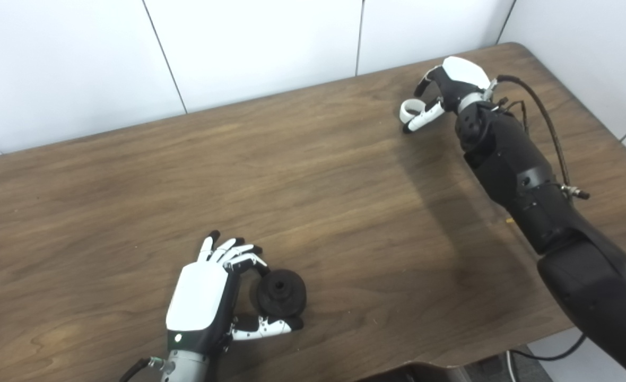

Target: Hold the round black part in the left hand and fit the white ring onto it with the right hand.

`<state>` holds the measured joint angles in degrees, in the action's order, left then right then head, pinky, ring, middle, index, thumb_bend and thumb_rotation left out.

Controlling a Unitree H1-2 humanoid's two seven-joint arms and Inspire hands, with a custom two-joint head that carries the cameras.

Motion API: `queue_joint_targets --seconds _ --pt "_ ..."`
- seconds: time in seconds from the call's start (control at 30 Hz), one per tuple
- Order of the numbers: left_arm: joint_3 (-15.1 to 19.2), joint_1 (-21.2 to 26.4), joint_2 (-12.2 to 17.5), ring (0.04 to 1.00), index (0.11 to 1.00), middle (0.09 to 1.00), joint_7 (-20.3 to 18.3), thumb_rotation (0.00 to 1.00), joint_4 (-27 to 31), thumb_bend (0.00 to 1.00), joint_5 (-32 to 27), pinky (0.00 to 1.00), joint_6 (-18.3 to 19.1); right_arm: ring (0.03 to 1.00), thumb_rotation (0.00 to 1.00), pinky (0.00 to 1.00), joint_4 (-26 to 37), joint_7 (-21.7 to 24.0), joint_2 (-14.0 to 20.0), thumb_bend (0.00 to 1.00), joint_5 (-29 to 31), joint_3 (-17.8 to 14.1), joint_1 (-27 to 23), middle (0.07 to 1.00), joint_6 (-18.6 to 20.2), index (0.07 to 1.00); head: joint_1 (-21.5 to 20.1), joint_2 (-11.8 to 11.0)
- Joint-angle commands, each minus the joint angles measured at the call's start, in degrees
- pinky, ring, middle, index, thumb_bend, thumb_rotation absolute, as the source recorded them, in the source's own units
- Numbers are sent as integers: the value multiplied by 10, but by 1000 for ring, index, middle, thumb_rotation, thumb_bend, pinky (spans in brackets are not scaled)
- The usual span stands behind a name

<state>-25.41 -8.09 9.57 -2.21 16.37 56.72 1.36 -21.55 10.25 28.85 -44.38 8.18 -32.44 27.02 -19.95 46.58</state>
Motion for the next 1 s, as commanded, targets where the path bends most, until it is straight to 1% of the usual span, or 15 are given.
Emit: queue_joint_targets --seconds 0.0,0.33,0.57,0.6,0.63,0.67,0.77,0.97 --pt "-3 -10 8 869 483 759 -16 53 2 524 10 1000 3 987 228 996 7 -8 15 895 -12 -5 -16 913 -1 632 -1 0" --pt "-3 -11 7 868 483 757 -13 52 0 524 11 1000 -1 996 206 1000 12 -7 8 875 0 -1 -15 912 -1 628 -1 0" --pt "-3 -12 6 869 482 758 -15 52 3 524 11 1000 1 982 187 999 16 -13 7 862 1 5 -14 901 -3 593 2 2" --pt "-3 -11 7 870 482 758 -14 52 2 524 10 1000 0 979 164 1000 17 -17 8 698 4 7 -13 898 -6 541 2 2" --pt "-3 -11 7 870 482 758 -14 52 2 524 10 1000 0 974 147 999 18 -19 9 595 6 9 -12 891 -8 509 2 2" --pt "-3 -11 6 869 482 758 -13 52 1 524 10 1000 -1 972 142 998 17 -24 11 561 6 11 -11 889 -11 498 2 3" --pt "-3 -11 6 871 482 759 -15 52 3 524 10 1000 0 959 133 980 16 -31 15 527 8 16 -8 872 -17 487 2 3" --pt "-3 -10 5 871 483 761 -18 53 4 524 11 1000 3 962 132 985 18 -32 23 523 12 22 -5 863 -21 487 1 4"
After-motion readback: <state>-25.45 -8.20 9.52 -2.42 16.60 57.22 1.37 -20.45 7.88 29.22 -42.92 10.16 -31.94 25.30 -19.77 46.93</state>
